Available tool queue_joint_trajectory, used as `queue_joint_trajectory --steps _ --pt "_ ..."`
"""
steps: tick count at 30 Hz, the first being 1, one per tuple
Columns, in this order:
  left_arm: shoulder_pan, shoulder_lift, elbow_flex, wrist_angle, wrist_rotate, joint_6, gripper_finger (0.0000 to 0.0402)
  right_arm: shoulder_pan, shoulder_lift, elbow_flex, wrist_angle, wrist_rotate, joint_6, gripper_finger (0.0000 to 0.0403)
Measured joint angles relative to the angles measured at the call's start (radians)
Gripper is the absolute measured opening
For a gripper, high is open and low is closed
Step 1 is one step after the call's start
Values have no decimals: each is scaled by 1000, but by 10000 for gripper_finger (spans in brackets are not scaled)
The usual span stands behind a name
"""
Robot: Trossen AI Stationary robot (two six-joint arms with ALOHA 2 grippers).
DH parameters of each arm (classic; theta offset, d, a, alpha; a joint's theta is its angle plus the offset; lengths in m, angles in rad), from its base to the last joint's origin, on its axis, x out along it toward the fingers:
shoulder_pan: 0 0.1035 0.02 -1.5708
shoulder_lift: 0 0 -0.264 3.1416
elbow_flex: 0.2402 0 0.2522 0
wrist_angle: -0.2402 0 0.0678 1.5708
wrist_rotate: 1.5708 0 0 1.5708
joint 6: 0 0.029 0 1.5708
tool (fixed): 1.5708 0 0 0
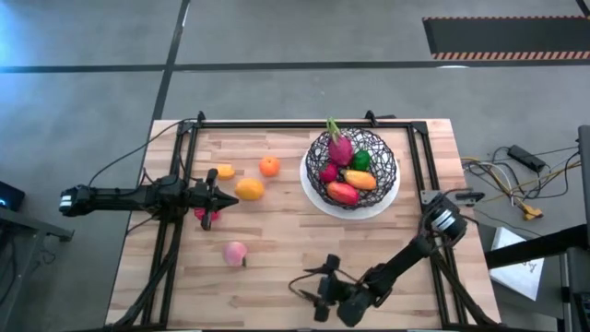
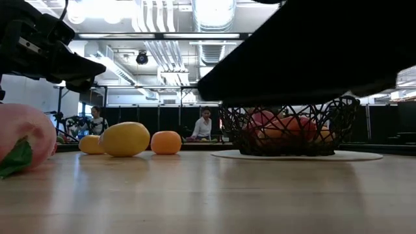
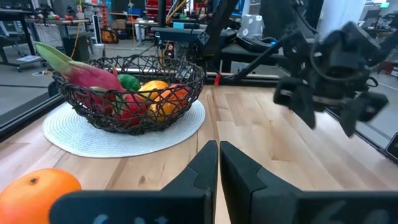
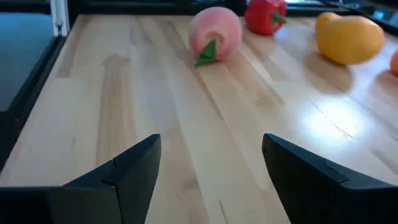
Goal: Build produce basket
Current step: Put the peach into the black basket
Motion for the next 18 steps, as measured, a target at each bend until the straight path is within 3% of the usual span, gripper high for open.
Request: queue_joint_trajectory --steps 7,11,14,18 --pt "0 1 0 67 0 -17 1 -6 47 116 -11 1 -180 254" --pt "0 1 0 219 6 -82 1 -11 35 143 -72 7 -194 244" --pt "-4 25 0 349 82 -97 1 -13 30 151 -79 26 -188 237" --pt "-35 98 25 325 88 -53 2 -20 33 148 -83 27 -168 231"
